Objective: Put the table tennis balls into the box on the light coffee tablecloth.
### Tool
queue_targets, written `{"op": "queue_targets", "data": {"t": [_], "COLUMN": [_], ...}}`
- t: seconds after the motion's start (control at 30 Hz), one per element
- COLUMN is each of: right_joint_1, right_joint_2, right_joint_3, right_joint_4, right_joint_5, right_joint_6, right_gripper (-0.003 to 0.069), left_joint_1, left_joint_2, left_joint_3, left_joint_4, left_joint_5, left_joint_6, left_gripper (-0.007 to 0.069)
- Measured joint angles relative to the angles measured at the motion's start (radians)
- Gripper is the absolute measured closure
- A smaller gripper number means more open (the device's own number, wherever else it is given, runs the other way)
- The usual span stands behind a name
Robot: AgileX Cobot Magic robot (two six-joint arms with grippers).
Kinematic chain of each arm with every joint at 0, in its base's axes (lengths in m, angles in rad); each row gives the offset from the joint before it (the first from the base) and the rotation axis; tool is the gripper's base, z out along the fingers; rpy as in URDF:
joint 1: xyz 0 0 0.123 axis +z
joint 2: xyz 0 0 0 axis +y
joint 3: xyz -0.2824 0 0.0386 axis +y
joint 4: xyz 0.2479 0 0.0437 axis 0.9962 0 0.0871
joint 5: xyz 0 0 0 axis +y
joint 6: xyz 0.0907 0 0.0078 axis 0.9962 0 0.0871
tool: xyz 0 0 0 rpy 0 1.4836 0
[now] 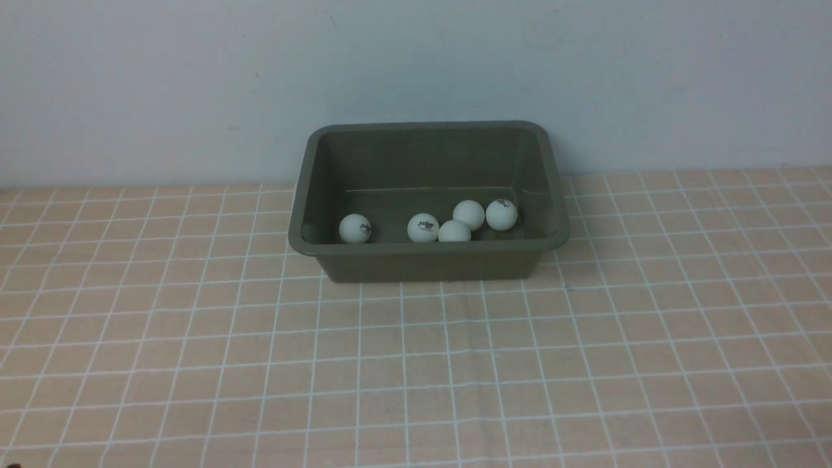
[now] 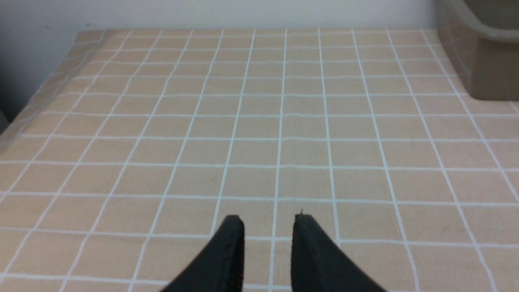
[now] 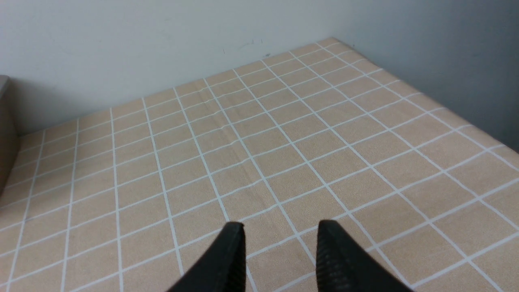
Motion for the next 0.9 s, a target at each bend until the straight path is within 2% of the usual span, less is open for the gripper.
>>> {"op": "queue_targets", "data": {"t": [0.4, 0.6, 0.9], "right_joint_1": [0.0, 0.0, 0.0], "right_joint_2": [0.0, 0.0, 0.0], "right_joint_3": [0.0, 0.0, 0.0], "right_joint_4": [0.0, 0.0, 0.0], "right_joint_5": [-0.001, -0.001, -0.001], "right_joint_6": [0.0, 0.0, 0.0], "right_gripper": [0.0427, 0.0427, 0.0427], "left_joint_1": [0.0, -0.001, -0.053], "left_joint_2": [0.0, 0.0, 0.0], "left_joint_3": [0.002, 0.002, 0.002], "left_joint_4": [0.0, 0.016, 0.075], "left_joint_5": [-0.012, -0.013, -0.016], "left_joint_6": [-0.002, -0.082, -0.111], "left_gripper": [0.0505, 0.0505, 0.0505]}}
